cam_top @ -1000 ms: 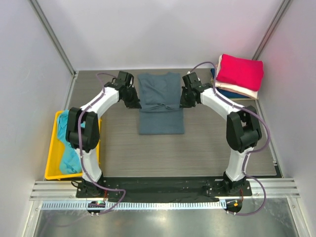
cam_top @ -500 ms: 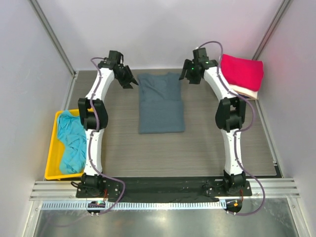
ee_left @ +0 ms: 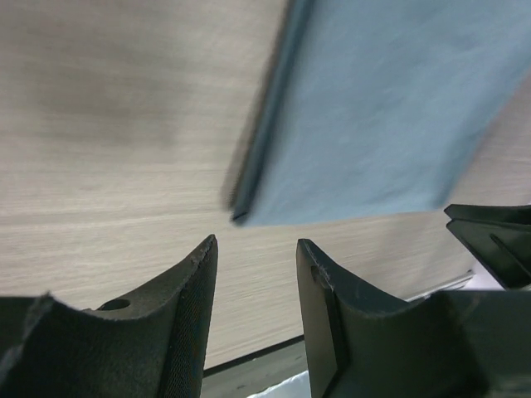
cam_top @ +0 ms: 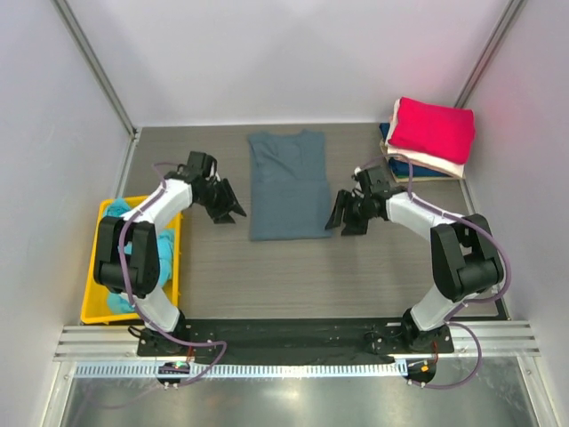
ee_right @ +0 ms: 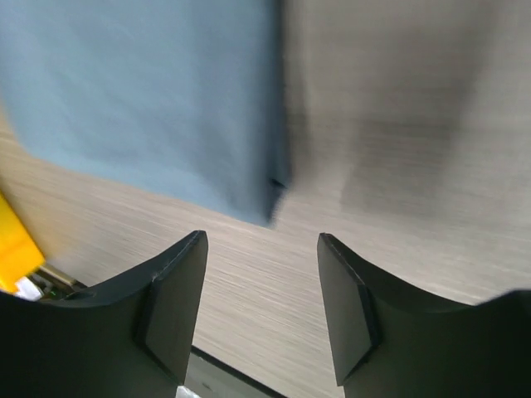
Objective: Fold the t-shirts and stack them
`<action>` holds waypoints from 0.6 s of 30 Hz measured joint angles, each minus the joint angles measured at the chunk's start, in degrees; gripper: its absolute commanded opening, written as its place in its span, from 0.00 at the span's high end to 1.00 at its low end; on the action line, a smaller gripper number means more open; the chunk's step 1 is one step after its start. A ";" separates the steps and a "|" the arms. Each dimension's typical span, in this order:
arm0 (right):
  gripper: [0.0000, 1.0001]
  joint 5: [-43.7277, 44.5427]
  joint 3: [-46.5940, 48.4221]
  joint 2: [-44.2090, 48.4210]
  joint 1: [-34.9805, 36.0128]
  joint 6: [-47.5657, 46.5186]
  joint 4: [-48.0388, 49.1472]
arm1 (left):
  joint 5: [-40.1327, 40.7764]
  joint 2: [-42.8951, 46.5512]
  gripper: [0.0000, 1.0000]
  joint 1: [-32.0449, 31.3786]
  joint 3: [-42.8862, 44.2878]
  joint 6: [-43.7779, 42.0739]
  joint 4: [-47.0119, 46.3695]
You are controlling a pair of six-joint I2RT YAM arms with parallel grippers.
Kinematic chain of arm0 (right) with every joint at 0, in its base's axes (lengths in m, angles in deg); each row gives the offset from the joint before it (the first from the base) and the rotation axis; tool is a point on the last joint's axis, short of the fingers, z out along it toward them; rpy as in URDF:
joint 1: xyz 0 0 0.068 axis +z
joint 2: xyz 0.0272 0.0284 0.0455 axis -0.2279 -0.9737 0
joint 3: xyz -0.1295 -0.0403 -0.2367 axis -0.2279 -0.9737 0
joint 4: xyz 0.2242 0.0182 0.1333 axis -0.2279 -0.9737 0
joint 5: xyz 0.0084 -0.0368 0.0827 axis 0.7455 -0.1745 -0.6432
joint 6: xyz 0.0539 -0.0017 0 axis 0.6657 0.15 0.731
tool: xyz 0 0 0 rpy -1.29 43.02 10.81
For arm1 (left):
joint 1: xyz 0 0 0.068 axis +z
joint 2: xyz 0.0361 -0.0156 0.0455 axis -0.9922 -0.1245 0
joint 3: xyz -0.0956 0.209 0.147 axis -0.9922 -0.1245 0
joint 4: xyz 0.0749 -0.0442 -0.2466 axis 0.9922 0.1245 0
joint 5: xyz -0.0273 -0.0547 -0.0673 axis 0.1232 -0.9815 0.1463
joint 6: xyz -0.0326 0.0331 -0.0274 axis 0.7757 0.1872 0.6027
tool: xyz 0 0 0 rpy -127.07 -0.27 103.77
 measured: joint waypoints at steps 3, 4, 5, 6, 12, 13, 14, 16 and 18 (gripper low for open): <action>0.43 -1.11 -5.99 -0.02 0.22 0.81 2.01 | 0.07 1.14 0.56 -0.68 -7.21 0.98 -3.23; 0.44 -1.40 -7.30 -0.02 0.26 0.98 2.95 | 0.11 1.25 0.56 -0.92 -8.81 1.14 -4.17; 0.44 -1.60 -8.24 -0.04 0.31 1.16 3.85 | 0.15 1.38 0.56 -1.16 -10.27 1.36 -4.87; 0.44 -2.12 -8.76 -0.04 0.31 1.40 4.70 | 0.20 1.53 0.56 -1.42 -11.37 1.66 -5.49; 0.48 -2.99 -9.09 -1.44 0.31 2.03 11.13 | 0.59 3.54 0.57 -2.69 -14.36 2.49 -9.77; 0.49 -3.13 -9.18 -1.66 0.31 2.14 12.07 | 0.66 3.91 0.57 -2.95 -14.69 2.58 -10.51; 0.50 -3.32 -9.31 -1.77 0.31 2.19 12.83 | 0.66 4.13 0.56 -3.17 -14.99 2.62 -11.15; 0.57 -3.43 -9.40 -2.10 0.31 2.19 13.81 | 0.66 4.35 0.56 -3.50 -15.89 2.86 -12.68; 0.70 -3.72 -9.44 -2.78 0.31 2.23 14.53 | 0.68 4.37 0.55 -3.78 -16.94 3.32 -13.94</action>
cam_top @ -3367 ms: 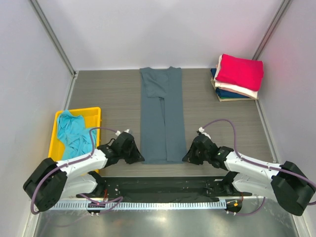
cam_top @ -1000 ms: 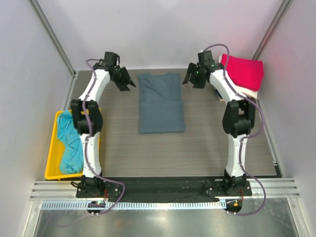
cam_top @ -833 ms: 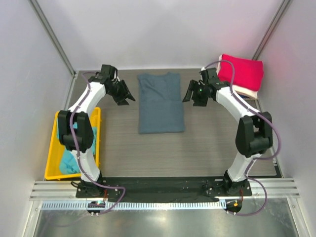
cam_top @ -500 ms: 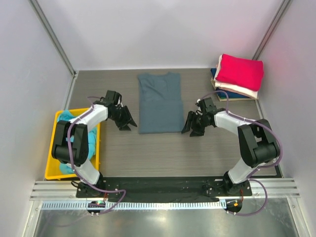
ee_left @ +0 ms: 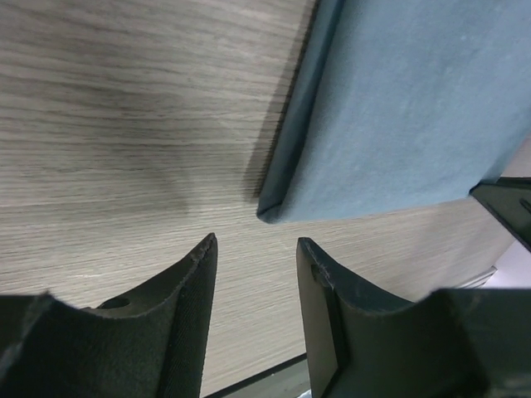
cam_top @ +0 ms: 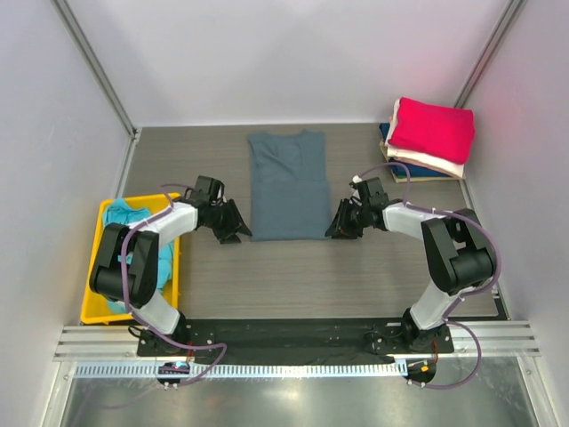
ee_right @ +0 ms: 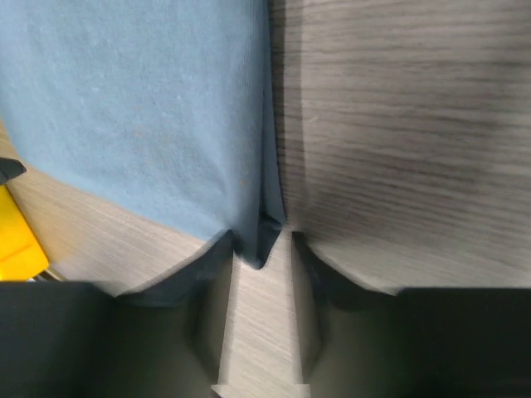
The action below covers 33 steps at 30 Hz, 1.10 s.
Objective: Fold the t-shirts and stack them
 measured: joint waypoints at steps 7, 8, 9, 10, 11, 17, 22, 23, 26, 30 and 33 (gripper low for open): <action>0.99 -0.42 -0.07 -1.68 0.00 -0.04 1.33 | 0.33 -0.37 0.44 -0.70 -2.23 1.03 -3.23; 0.99 -0.44 -0.07 -1.75 0.00 -0.07 1.36 | 0.37 -0.50 0.44 -0.76 -2.40 1.31 -3.78; 0.99 -0.52 -0.07 -1.77 0.00 -0.04 1.42 | 0.39 -0.70 0.44 -0.81 -2.49 1.70 -4.37; 0.99 -0.57 -0.07 -1.77 0.00 -0.07 1.49 | 0.39 -0.94 0.44 -0.90 -2.54 1.90 -4.81; 0.99 -0.57 -0.07 -1.77 0.00 -0.09 1.49 | 0.39 -1.25 0.44 -0.96 -2.54 2.12 -5.49; 0.99 -0.83 -0.07 -2.01 0.00 -0.26 1.73 | 0.39 -3.17 0.58 -1.95 -2.51 3.78 -8.83; 0.99 -1.36 -0.07 -2.29 0.00 -0.33 2.21 | 0.39 -4.46 0.67 -2.54 -2.60 5.09 -11.32; 0.99 -1.40 -0.07 -2.34 0.00 -0.35 2.25 | 0.39 -4.55 0.68 -2.60 -2.67 5.25 -11.69; 0.99 -1.79 -0.07 -2.56 0.00 -0.35 2.54 | 0.42 -4.61 0.68 -2.93 -3.23 5.81 -12.94; 0.99 -2.21 -0.07 -2.75 0.00 -0.35 2.89 | 0.15 -4.35 0.61 -3.61 -4.31 6.69 -15.04; 0.99 -2.29 -0.07 -2.78 0.00 -0.37 2.95 | 0.15 -3.21 0.60 -4.00 -5.64 6.86 -16.20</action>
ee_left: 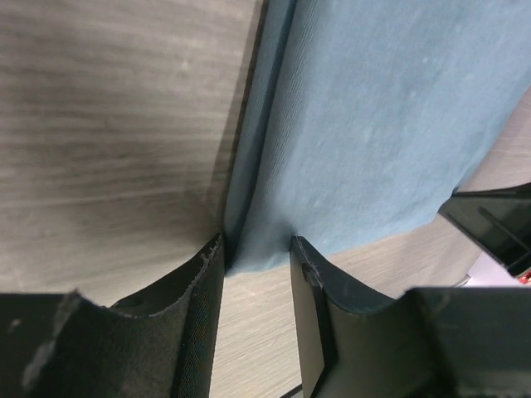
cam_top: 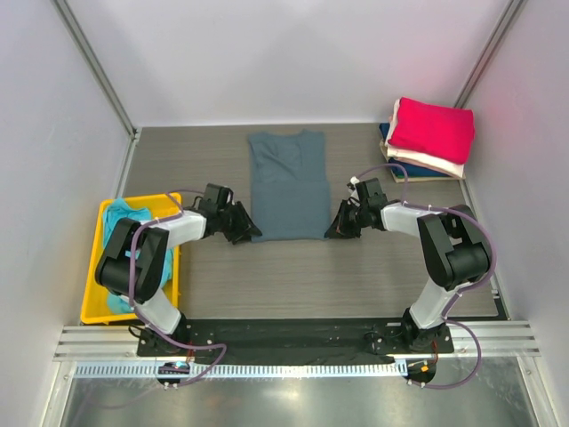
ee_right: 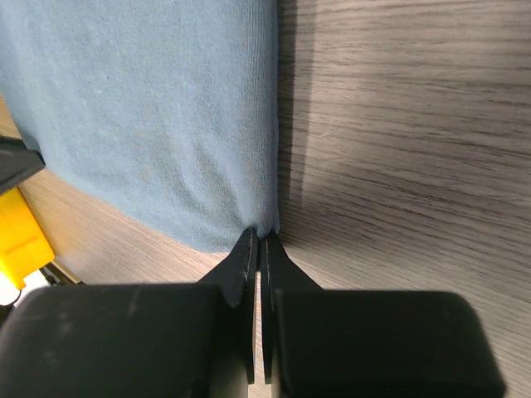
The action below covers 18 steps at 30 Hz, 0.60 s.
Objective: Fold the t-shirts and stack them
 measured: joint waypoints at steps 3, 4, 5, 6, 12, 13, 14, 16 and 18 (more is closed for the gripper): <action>0.99 -0.02 0.00 0.00 0.00 0.02 0.02 | 0.44 1.03 0.62 -0.33 -0.96 -0.07 0.09; 0.99 -0.02 0.00 0.00 0.00 0.02 0.02 | 0.72 1.25 0.62 -0.44 -1.03 -0.15 0.35; 0.99 -0.02 0.00 0.00 0.00 0.02 0.02 | 0.90 1.36 0.64 -0.52 -1.07 -0.26 0.59; 0.99 -0.02 0.00 0.00 0.00 0.02 0.04 | 1.22 1.44 0.64 -0.59 -1.07 -0.35 0.87; 0.99 -0.02 0.00 -0.02 0.00 0.02 0.04 | 2.67 2.01 0.76 -0.81 -1.42 -0.59 1.95; 0.99 -0.04 0.00 -0.02 0.00 0.02 0.07 | 3.06 2.01 0.78 -0.81 -1.46 -0.79 2.16; 0.99 -0.17 0.00 -0.13 0.00 0.04 0.13 | 3.23 1.97 0.80 -0.81 -1.49 -0.70 2.25; 0.99 -0.46 0.00 -0.26 0.00 0.04 0.44 | 3.58 1.84 0.85 -0.81 -1.49 -0.74 2.38; 0.99 -0.55 -0.02 -0.28 0.00 0.04 0.55 | 3.76 1.55 0.95 -0.83 -1.36 -0.74 2.38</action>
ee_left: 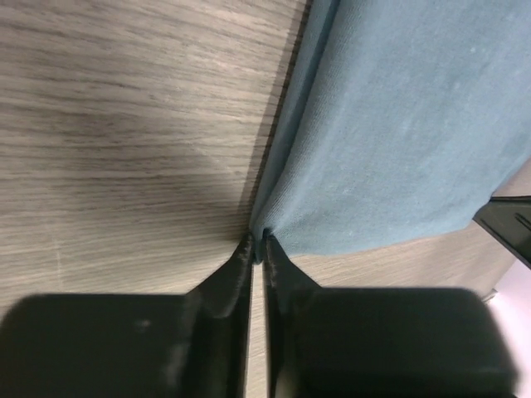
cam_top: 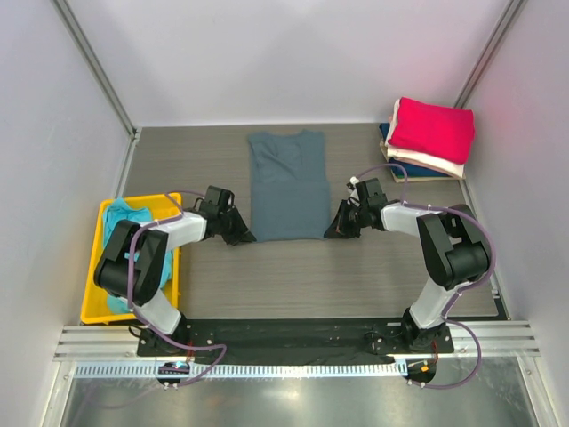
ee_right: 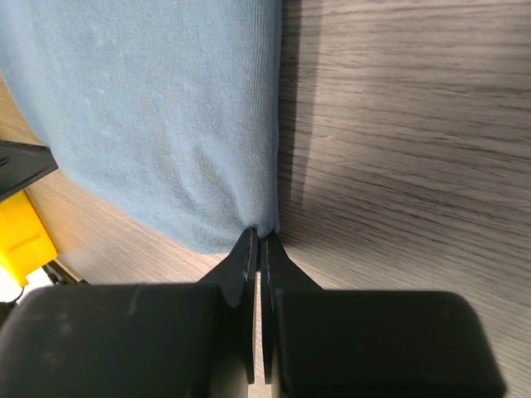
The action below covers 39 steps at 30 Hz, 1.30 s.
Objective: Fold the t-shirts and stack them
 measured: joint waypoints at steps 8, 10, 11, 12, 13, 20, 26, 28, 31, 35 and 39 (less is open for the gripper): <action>0.99 -0.87 -0.59 -0.04 -0.02 0.02 1.27 | 0.70 -0.39 1.00 -0.83 0.50 0.15 -0.57; 0.99 -0.83 -1.40 0.76 -0.02 0.02 1.44 | 1.68 0.72 1.00 -1.53 0.04 0.09 -0.22; 0.99 -0.44 -2.16 1.73 0.00 0.00 1.18 | 2.08 1.75 1.00 -1.95 -0.42 0.09 0.24; 0.99 -0.20 -2.93 2.78 -0.02 -0.02 0.59 | 2.38 3.30 1.00 -2.45 -1.03 0.09 1.03; 0.99 0.22 -3.91 4.26 -0.02 -0.09 -0.26 | 2.64 5.40 1.00 -2.99 -1.86 0.09 1.99; 0.99 2.21 -6.60 19.58 0.17 -0.68 -10.38 | 4.70 21.46 1.00 -8.37 -4.61 1.86 9.33; 0.99 5.38 -7.50 39.17 2.45 0.85 -21.27 | 8.92 37.29 1.00 -17.88 -5.70 6.49 19.21; 0.99 6.84 -7.50 44.63 4.52 2.32 -25.18 | 11.21 42.51 1.00 -22.05 -5.57 8.79 23.04; 0.99 9.18 -7.06 52.43 8.76 5.27 -31.63 | 15.04 48.89 1.00 -27.91 -4.50 12.39 30.10; 0.99 11.43 -3.28 54.69 11.82 7.72 -38.16 | 18.40 50.90 1.00 -31.58 -0.68 14.43 36.17; 0.99 14.45 4.48 50.03 12.00 7.80 -41.20 | 23.32 47.95 1.00 -31.80 5.77 14.38 40.94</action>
